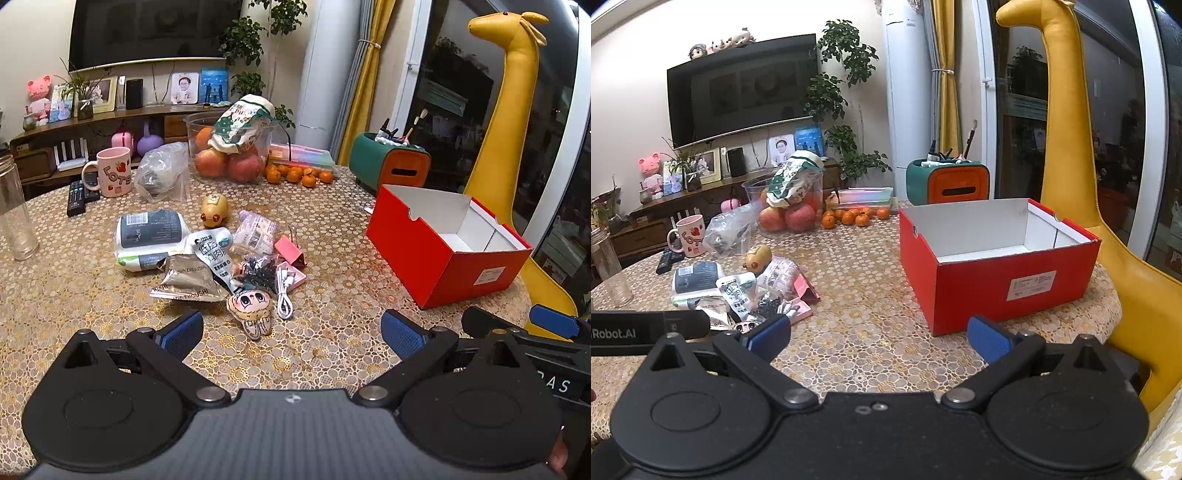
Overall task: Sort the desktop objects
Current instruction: 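Move both tools toward the cluttered pile of items on the table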
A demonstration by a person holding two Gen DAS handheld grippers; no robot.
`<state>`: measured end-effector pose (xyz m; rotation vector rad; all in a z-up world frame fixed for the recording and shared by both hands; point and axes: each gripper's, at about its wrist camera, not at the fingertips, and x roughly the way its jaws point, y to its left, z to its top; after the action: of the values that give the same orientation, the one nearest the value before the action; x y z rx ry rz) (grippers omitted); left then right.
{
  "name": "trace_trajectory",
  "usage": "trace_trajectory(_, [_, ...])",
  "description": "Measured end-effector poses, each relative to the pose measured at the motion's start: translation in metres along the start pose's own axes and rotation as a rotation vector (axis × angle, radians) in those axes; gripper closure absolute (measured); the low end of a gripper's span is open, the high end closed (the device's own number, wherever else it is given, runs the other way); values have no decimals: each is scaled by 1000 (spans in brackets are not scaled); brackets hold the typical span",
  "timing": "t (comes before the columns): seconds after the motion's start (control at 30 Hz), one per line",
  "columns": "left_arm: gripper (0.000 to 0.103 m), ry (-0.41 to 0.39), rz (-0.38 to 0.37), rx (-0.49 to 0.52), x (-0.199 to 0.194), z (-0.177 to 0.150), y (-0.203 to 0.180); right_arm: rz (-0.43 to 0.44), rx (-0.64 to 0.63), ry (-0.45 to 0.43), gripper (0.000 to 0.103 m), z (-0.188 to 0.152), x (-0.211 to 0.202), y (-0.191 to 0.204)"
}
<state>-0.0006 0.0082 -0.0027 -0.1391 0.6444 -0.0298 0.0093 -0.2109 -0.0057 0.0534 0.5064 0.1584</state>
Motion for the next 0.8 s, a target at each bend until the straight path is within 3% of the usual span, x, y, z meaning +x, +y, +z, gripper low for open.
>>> trace_trajectory(0.47, [0, 52, 21, -40, 18, -6, 16, 13, -45, 37, 1, -6, 15, 5])
trace_trajectory(0.8, [0, 90, 45, -85, 47, -5, 38, 92, -99, 88, 1, -9, 43, 16])
